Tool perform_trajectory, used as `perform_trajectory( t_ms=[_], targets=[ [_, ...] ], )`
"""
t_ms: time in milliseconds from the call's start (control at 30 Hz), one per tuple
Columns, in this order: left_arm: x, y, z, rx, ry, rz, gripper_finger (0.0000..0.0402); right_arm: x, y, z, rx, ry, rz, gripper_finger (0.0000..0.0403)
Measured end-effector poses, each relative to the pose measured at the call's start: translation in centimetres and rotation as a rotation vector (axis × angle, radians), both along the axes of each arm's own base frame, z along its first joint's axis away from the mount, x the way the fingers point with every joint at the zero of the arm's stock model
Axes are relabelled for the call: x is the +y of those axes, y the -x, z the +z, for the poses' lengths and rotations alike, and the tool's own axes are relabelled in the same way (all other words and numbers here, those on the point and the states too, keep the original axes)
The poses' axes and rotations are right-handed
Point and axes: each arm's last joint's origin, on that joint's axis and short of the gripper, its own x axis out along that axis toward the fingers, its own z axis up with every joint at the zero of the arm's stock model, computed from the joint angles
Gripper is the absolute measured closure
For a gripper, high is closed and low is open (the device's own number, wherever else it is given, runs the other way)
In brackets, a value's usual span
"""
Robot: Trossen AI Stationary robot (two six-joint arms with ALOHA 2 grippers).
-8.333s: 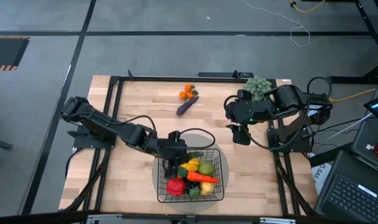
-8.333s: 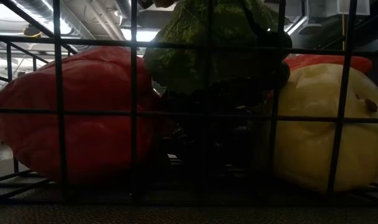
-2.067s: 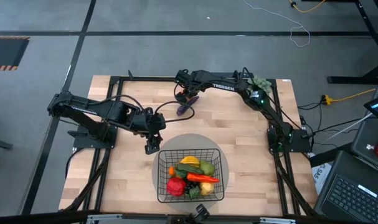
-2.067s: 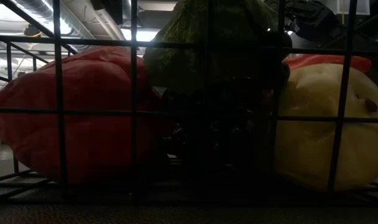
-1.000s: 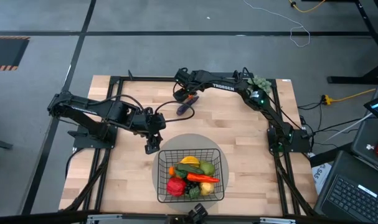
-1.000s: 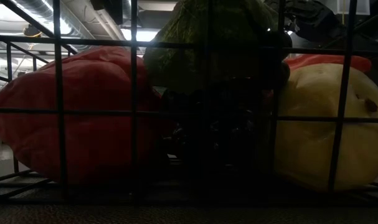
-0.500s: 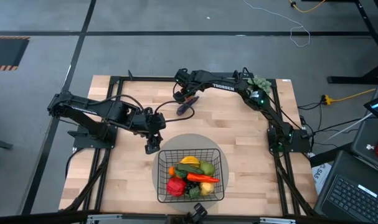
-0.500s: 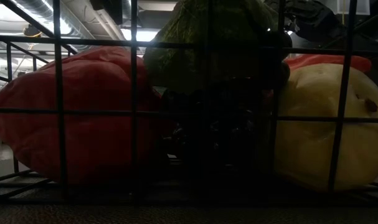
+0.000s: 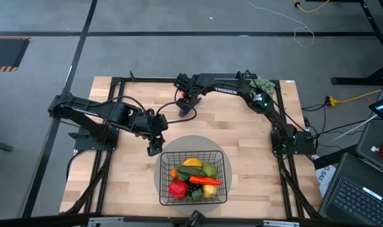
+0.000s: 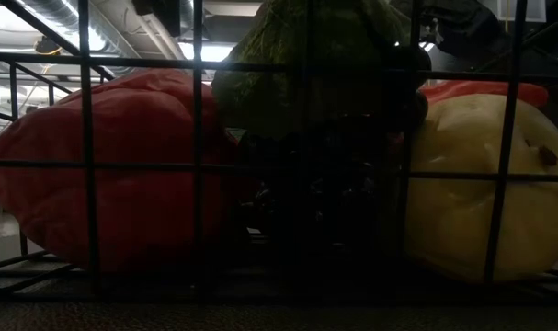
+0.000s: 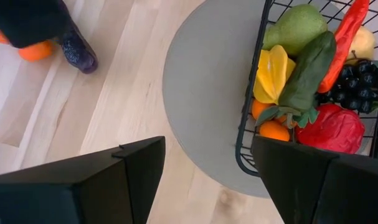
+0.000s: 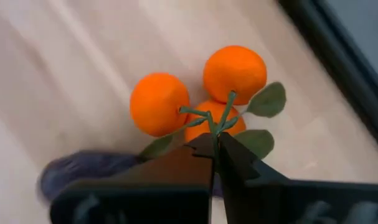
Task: Build produce basket
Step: Put the tangerines into the black wire basket
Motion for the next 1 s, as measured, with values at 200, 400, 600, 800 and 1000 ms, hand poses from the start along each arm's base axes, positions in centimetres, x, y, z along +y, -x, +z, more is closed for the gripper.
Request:
perform_trajectory(
  t_ms=[200,400,600,800,1000],
  targets=[
    [0.0,0.0,0.0,-0.001,0.013,0.019,0.0172,2.5,0.5,3.7,0.109,0.067,0.086,0.0402],
    [0.0,0.0,0.0,-0.005,0.042,0.059,0.0172,6.9,1.7,9.2,0.221,0.184,0.254,0.0402],
    [-0.3,0.1,0.0,-0.007,0.033,0.043,0.0172,9.9,6.4,15.2,0.269,0.221,0.264,0.0403],
    [-0.5,1.3,1.1,-0.065,-0.038,0.033,0.0172,12.5,11.4,21.5,0.099,0.200,0.251,0.0403],
    [-1.3,3.2,2.5,-0.159,-0.126,0.045,0.0172,16.4,16.6,26.7,-0.127,0.085,0.373,0.0403]
  ],
)
